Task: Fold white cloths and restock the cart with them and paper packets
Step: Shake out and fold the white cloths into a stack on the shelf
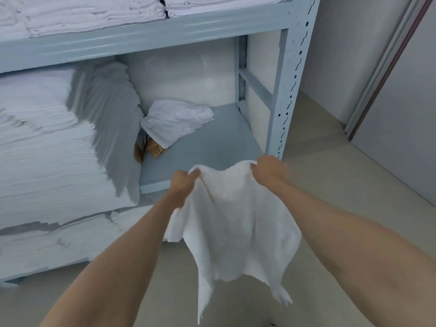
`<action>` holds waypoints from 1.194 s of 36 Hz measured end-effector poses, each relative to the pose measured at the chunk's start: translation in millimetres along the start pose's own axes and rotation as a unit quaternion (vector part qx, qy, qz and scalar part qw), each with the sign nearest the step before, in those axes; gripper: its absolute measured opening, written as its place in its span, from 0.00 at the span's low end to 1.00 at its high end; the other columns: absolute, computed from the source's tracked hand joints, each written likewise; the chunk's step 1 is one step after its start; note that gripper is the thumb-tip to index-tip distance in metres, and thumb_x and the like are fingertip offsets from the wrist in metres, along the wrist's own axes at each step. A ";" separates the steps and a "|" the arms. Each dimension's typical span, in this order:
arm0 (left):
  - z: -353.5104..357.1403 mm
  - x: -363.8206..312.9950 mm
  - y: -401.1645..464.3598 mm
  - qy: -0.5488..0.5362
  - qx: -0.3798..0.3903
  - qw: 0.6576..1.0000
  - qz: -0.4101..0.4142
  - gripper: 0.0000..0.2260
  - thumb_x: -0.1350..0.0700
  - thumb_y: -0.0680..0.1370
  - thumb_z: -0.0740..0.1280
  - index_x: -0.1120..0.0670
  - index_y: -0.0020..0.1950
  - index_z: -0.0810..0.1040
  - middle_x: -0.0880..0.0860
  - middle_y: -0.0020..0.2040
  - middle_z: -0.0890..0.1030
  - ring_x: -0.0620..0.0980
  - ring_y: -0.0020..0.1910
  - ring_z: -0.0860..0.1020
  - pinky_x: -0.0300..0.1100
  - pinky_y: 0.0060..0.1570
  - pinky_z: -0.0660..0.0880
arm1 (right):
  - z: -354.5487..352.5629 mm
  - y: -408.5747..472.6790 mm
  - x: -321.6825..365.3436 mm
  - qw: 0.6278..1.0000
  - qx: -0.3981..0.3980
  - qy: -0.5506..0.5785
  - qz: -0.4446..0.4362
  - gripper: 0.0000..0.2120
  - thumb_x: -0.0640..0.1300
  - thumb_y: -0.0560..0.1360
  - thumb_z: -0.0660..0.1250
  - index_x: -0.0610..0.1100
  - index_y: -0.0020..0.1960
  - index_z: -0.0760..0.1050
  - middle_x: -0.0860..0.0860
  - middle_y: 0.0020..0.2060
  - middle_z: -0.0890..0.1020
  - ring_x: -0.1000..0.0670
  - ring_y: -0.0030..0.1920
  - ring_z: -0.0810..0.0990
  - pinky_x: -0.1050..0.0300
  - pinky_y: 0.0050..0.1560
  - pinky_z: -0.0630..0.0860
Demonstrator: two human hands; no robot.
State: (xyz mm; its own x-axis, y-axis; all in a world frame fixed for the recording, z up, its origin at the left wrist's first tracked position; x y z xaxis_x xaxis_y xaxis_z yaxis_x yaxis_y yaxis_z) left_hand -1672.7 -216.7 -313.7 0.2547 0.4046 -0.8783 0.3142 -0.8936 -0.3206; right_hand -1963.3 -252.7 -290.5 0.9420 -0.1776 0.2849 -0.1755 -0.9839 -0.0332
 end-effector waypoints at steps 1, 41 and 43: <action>5.9 2.2 -0.1 -0.011 0.005 1.000 -0.009 0.18 0.49 0.80 0.68 0.57 0.34 0.70 0.52 0.31 0.69 0.50 0.30 0.69 0.40 0.28 0.63 | 3.4 -1.2 8.3 1.000 -0.015 0.012 -0.012 0.17 0.52 0.82 0.57 0.40 0.54 0.77 0.42 0.52 0.82 0.39 0.52 0.81 0.52 0.44 0.68; -23.6 -21.7 19.5 0.222 -0.001 0.972 0.082 0.27 0.40 0.71 0.76 0.53 0.27 0.64 0.49 0.25 0.65 0.48 0.24 0.64 0.42 0.27 0.57 | -1.1 -7.9 -43.9 0.996 0.018 0.087 0.027 0.21 0.66 0.72 0.68 0.48 0.42 0.78 0.47 0.42 0.83 0.42 0.45 0.82 0.53 0.42 0.73; -39.0 -13.2 25.1 0.212 -0.029 0.973 0.085 0.25 0.41 0.71 0.75 0.55 0.29 0.66 0.52 0.27 0.65 0.50 0.26 0.66 0.42 0.30 0.58 | -10.1 -5.0 -62.0 0.996 -0.018 0.065 0.054 0.23 0.67 0.74 0.65 0.45 0.42 0.78 0.47 0.41 0.83 0.43 0.40 0.79 0.54 0.39 0.70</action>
State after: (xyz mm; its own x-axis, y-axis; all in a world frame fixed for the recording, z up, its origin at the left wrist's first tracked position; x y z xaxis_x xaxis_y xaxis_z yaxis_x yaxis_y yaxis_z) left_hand -1632.5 -236.8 -296.3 0.6577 0.3059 -0.6884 0.2824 -0.9473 -0.1511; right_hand -2023.7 -236.6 -298.3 0.8724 -0.2761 0.4034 -0.2863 -0.9574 -0.0362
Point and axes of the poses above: each hand's wrist, its own y-axis towards the middle knuckle, its own z-axis out of the palm, x = y × z, the point moved 10 cm from there along y, towards the middle knuckle
